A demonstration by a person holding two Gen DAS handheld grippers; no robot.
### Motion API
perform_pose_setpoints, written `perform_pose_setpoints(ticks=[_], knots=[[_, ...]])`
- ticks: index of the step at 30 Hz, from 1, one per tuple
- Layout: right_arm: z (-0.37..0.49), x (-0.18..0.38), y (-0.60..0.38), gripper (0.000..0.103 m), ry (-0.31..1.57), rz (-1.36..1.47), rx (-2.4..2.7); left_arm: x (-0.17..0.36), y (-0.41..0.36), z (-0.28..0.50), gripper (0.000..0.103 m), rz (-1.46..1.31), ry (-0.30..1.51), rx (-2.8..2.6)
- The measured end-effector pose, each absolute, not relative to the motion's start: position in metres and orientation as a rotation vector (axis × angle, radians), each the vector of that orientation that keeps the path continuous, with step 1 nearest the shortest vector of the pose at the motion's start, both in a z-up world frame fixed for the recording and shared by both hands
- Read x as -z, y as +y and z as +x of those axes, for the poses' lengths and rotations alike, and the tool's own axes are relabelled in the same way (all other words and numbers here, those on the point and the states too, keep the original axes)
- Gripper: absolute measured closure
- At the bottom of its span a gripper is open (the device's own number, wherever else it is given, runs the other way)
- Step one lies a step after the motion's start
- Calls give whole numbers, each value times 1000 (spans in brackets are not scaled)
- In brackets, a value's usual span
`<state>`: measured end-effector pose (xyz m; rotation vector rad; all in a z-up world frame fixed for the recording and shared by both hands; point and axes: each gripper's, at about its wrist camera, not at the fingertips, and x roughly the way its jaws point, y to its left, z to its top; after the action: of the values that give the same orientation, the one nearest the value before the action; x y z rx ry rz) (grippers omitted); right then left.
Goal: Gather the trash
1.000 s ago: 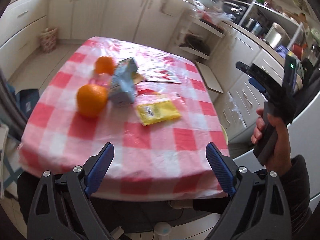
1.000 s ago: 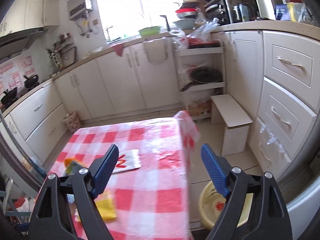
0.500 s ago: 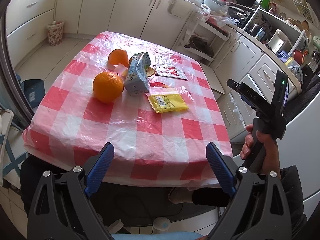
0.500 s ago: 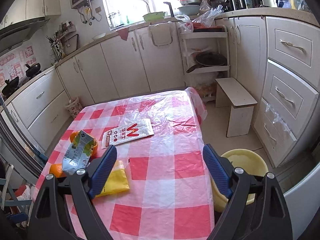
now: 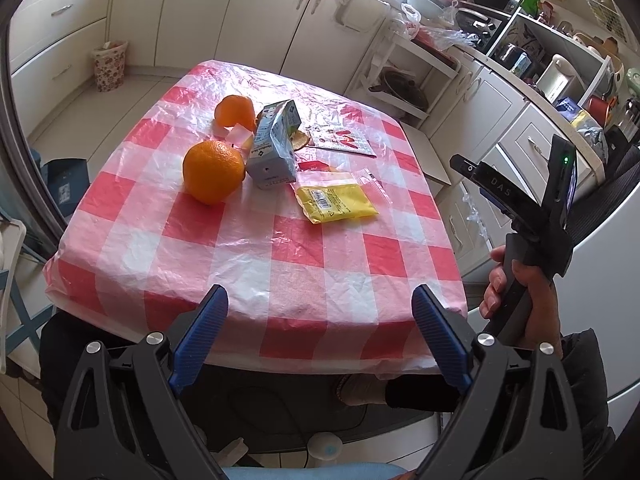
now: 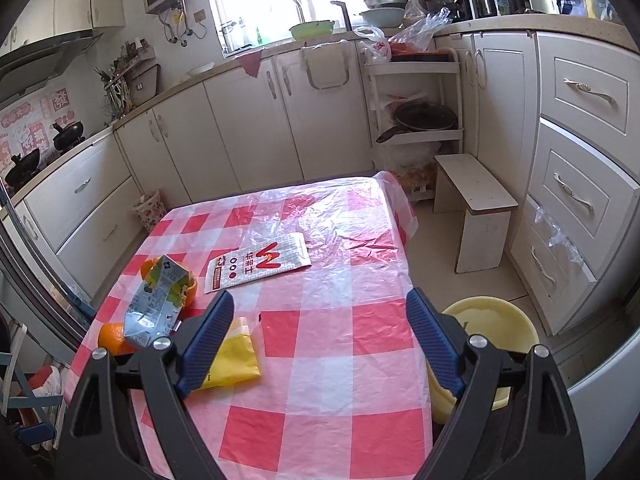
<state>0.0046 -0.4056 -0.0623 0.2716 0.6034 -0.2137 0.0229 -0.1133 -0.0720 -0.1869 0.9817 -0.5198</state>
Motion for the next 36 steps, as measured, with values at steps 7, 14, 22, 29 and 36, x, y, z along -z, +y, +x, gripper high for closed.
perform_pose_setpoints(ticks=[7, 14, 22, 29, 36], knots=[[7, 64, -404, 19, 612, 265, 208, 75, -112, 24, 14, -193, 985, 514], [8, 65, -401, 19, 616, 263, 206, 77, -111, 25, 14, -199, 993, 513], [8, 65, -401, 19, 616, 263, 206, 79, -111, 26, 14, -200, 998, 511], [8, 65, -400, 19, 617, 262, 204, 80, -111, 26, 14, -201, 1000, 513], [8, 65, -399, 19, 617, 262, 205, 80, -110, 27, 14, -202, 1000, 512]])
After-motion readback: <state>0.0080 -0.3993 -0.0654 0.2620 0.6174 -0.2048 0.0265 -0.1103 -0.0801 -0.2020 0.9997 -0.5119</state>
